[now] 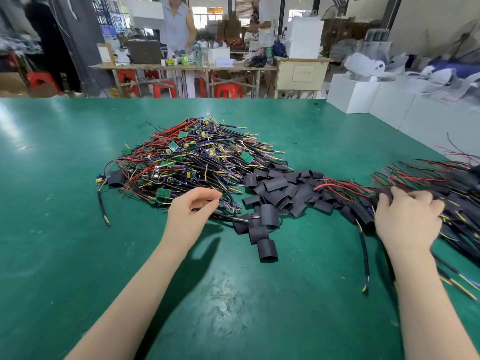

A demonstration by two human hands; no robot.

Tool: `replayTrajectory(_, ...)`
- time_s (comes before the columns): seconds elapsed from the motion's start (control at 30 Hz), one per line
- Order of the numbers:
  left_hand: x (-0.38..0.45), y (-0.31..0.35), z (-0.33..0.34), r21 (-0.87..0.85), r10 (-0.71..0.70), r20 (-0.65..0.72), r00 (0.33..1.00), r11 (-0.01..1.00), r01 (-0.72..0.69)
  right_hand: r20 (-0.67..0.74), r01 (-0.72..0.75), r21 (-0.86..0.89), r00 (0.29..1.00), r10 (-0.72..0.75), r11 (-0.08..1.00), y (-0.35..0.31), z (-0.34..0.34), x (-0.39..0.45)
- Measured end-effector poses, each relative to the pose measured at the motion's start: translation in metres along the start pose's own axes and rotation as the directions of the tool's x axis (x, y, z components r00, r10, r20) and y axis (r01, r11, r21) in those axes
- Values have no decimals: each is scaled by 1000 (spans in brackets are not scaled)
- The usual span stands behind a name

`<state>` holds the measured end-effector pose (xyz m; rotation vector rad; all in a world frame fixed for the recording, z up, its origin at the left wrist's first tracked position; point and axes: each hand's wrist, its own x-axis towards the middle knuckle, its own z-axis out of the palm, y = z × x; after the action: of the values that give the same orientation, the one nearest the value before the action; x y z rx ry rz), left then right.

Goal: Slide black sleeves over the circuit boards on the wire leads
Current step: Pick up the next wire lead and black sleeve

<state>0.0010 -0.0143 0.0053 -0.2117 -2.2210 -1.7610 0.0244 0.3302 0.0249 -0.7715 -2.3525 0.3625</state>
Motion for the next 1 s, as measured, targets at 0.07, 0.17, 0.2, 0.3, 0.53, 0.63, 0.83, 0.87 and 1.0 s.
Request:
replayTrajectory(0.07, 0, -1, 1, 30, -8, 6, 1000, 1000, 8, 25, -64, -37, 998, 65, 997, 4, 5, 2)
replayTrajectory(0.17, 0, -1, 0, 65, -1, -5, 1000, 998, 1, 41, -94, -59, 994, 97, 994, 6, 7, 3)
replayTrajectory(0.2, 0, -1, -1, 80, 6, -14, 1000, 997, -4, 32, -93, -47, 995, 94, 995, 6, 7, 3)
replayTrajectory(0.3, 4, -2, -8, 171, 27, -77, 997, 985, -13, -72, -9, 41, 997, 12, 999, 0, 5, -1)
replayTrajectory(0.53, 19, -19, -31, 639, 38, -127, 991, 767, 53, 42, 490, 415, 831, -555, 766, -59, -5, -43)
replayTrajectory(0.63, 22, -24, -36, 661, 33, -68, 997, 750, 20, 289, 575, 429, 644, -709, 697, -76, -1, -71)
replayTrajectory(0.83, 25, -29, -47, 715, 98, -128, 987, 698, 23, 445, 730, 219, 516, -732, 648, -82, 11, -91)
replayTrajectory(0.87, 26, -30, -49, 722, 106, -110, 988, 692, 6, 443, 725, 233, 514, -734, 648, -82, 10, -90)
replayTrajectory(1.0, 28, -31, -53, 725, 121, -74, 990, 689, -30, 431, 676, 287, 542, -722, 679, -79, 5, -84)
